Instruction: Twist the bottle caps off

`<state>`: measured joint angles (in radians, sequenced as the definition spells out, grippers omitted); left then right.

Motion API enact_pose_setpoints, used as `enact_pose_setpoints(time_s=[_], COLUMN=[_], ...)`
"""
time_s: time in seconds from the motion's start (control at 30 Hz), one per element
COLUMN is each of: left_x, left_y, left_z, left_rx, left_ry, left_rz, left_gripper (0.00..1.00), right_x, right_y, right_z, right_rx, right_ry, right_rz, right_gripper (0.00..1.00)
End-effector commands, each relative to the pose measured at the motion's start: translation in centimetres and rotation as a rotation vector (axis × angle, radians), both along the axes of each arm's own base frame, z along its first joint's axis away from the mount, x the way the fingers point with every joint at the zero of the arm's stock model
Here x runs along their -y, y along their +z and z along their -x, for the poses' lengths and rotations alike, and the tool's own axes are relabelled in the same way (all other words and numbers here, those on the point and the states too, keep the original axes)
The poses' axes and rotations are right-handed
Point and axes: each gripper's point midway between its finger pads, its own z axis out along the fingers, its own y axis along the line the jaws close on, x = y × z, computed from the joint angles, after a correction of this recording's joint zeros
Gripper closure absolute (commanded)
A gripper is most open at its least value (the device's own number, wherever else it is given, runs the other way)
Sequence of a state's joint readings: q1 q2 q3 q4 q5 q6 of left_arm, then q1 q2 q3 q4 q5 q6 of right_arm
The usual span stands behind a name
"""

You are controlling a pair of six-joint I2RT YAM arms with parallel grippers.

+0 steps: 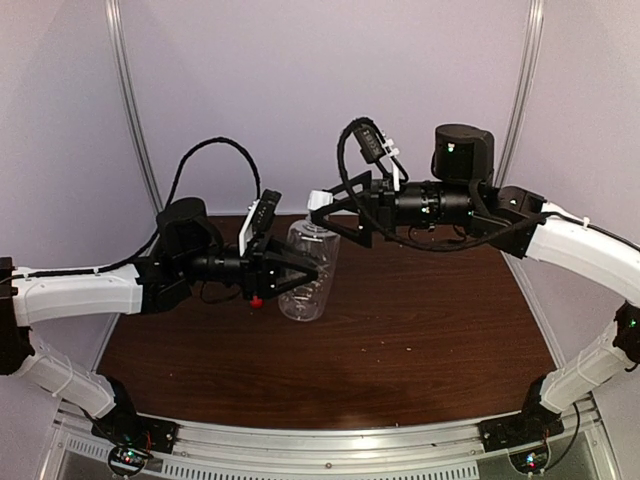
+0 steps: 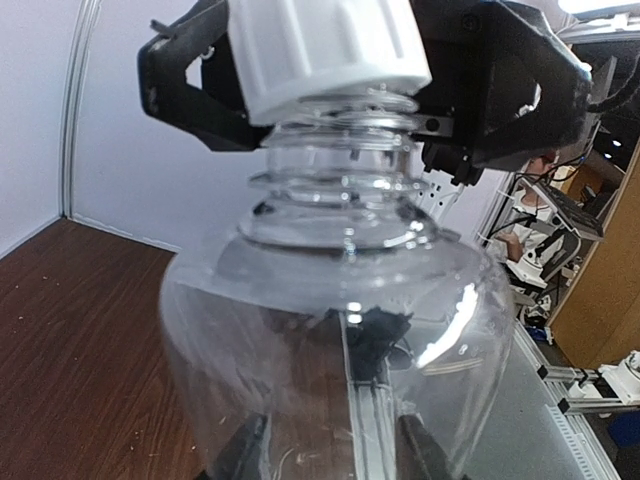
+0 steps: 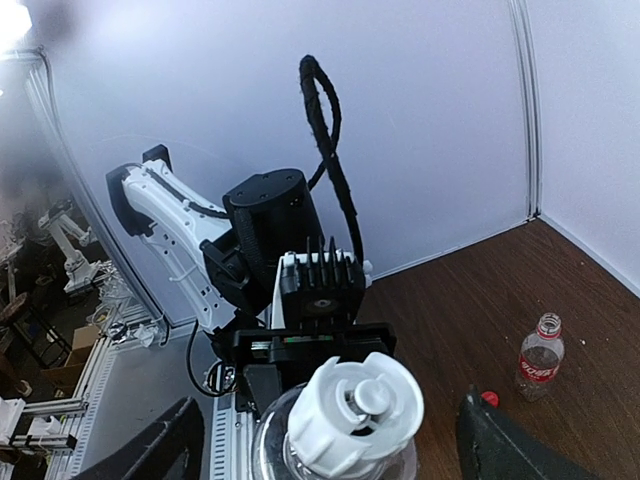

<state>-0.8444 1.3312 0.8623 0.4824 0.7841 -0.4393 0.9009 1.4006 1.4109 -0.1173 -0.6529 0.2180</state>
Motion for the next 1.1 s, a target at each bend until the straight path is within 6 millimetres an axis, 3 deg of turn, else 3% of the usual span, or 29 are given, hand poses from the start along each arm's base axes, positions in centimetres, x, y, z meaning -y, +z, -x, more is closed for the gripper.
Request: enact_pose_setpoints(time_s=[0.0,0.23,0.47,0.83,1.07], left_x=[-0.3,-0.2,-0.3,-0.4,-0.4], left_y=[2.6,2.3,2.3,2.2,1.6], left_z=[-0.2,-0.5,-0.6,-0.7,-1.2], left_rx=[0.072,0.073,0.077,0.08,0.073], left_ry=[0.035,0.051,0.059,0.071,0.099], left_rz=[0.049,0.037,0.034,0.028,0.009], left_gripper=[0.75,0.74,0.75,0.75,0.75], right_x=[0.4,0.0,-0.4,-0.9,-0.1], right_y=[1.4,1.9,1.1,1.1,2.0], right_z=[-0.7,-1.9,-2.8,-2.4,-2.9], right_rx=[-0.011,-0.102,-0.171,-0.191,-0.179], right_ry=[-0.062,-0.116,-0.151,-0.112,-0.136], right_rz=[-0.023,-0.062,-0.051,-0.063,-0.086], right_gripper=[0.12,0.15,0.26,0.58,0.72])
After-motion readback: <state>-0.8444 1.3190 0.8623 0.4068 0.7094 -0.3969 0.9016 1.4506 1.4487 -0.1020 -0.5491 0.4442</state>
